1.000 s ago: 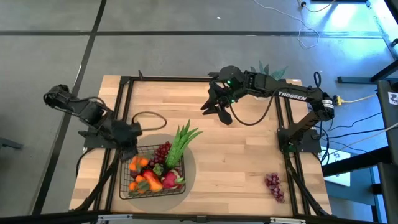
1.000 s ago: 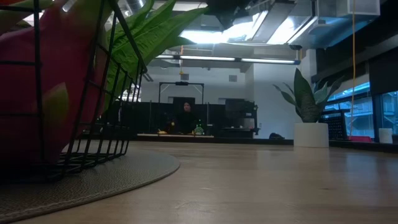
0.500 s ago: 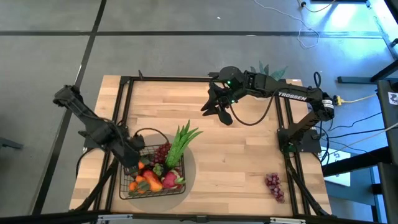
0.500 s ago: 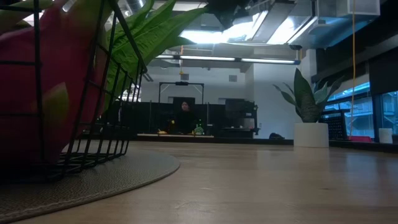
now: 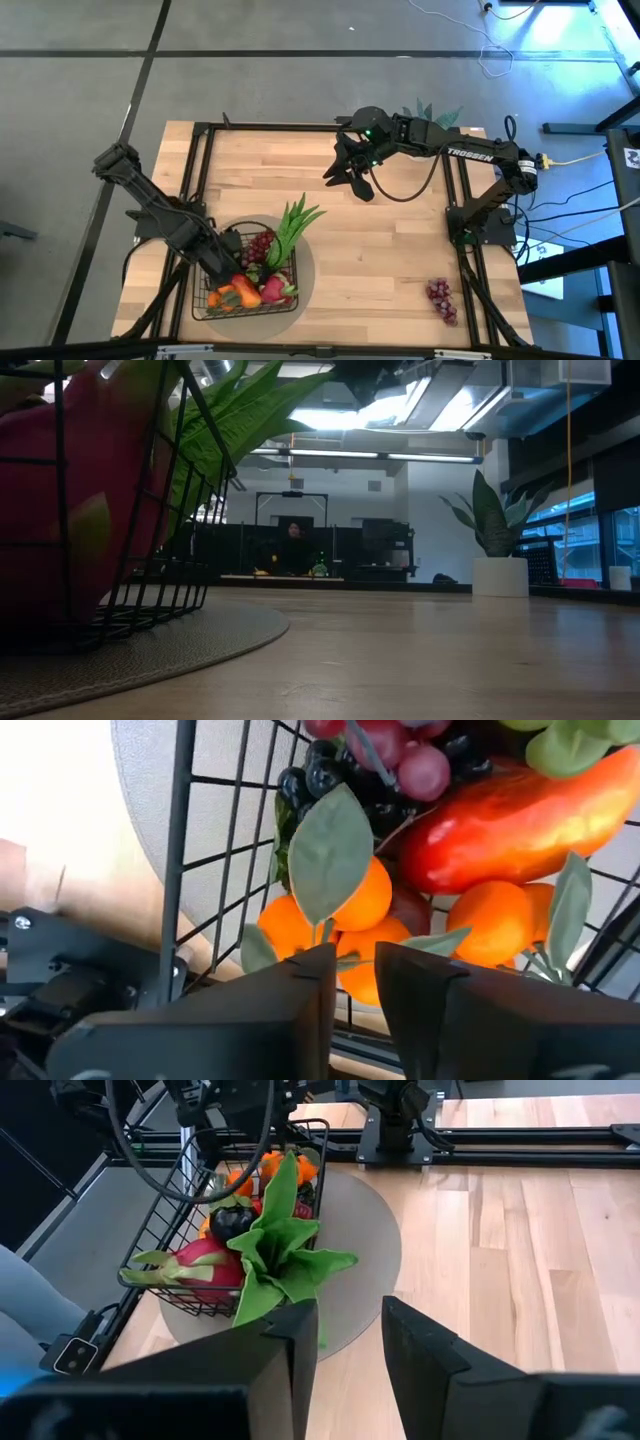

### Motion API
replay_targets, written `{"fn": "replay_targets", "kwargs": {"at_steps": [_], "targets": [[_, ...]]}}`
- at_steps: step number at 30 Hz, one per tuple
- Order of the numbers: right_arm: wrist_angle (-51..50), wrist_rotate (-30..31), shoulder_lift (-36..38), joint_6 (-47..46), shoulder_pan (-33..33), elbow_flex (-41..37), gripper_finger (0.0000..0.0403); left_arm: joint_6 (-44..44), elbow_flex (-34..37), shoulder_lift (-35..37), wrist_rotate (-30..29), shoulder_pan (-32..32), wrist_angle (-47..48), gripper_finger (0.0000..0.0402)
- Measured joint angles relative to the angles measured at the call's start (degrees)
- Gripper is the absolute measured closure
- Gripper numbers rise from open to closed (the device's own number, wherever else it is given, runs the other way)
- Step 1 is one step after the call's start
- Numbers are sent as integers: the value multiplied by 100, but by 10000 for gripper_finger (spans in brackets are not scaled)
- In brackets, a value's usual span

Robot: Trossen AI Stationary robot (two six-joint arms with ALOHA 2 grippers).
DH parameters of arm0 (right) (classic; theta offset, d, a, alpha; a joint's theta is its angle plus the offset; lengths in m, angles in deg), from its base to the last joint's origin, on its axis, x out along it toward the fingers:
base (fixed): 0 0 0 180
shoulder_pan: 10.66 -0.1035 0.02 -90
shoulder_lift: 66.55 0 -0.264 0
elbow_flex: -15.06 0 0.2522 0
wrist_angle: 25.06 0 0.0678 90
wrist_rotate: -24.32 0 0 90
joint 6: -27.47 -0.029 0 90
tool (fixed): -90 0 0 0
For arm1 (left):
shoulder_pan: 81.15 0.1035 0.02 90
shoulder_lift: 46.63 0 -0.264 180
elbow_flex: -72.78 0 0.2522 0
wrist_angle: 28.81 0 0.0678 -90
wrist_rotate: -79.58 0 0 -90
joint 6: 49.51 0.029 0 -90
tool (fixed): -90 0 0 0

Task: Build produce basket
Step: Put the orange tangerine into the black wire basket, then put the purple grapes into the black wire basket

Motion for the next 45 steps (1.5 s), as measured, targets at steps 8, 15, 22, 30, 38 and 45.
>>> {"fn": "replay_targets", "kwargs": {"at_steps": [8, 15, 22, 30, 38, 45], "targets": [[-541, 255, 358, 415, -478, 0, 301, -381, 0, 148, 57, 4, -11, 320], [-1639, 1602, 829, -809, -1423, 4, 301, -629, 0, 776, -425, -125, -82, 321], [-2945, 2247, 820, -3073, -2283, 4, 301, -629, 0, 1453, -1357, -120, -132, 323], [-4127, 2302, 731, -6049, -3283, 2, 301, -445, 0, 1933, -2137, -120, -171, 320], [-4825, 2584, 530, -9903, -4291, -5, 301, 671, 0, 1991, -2744, -120, -945, 321], [-5413, 2407, 20, -11598, -4871, -4, 301, 2059, 0, 1996, -2780, -114, -2196, 320]]}}
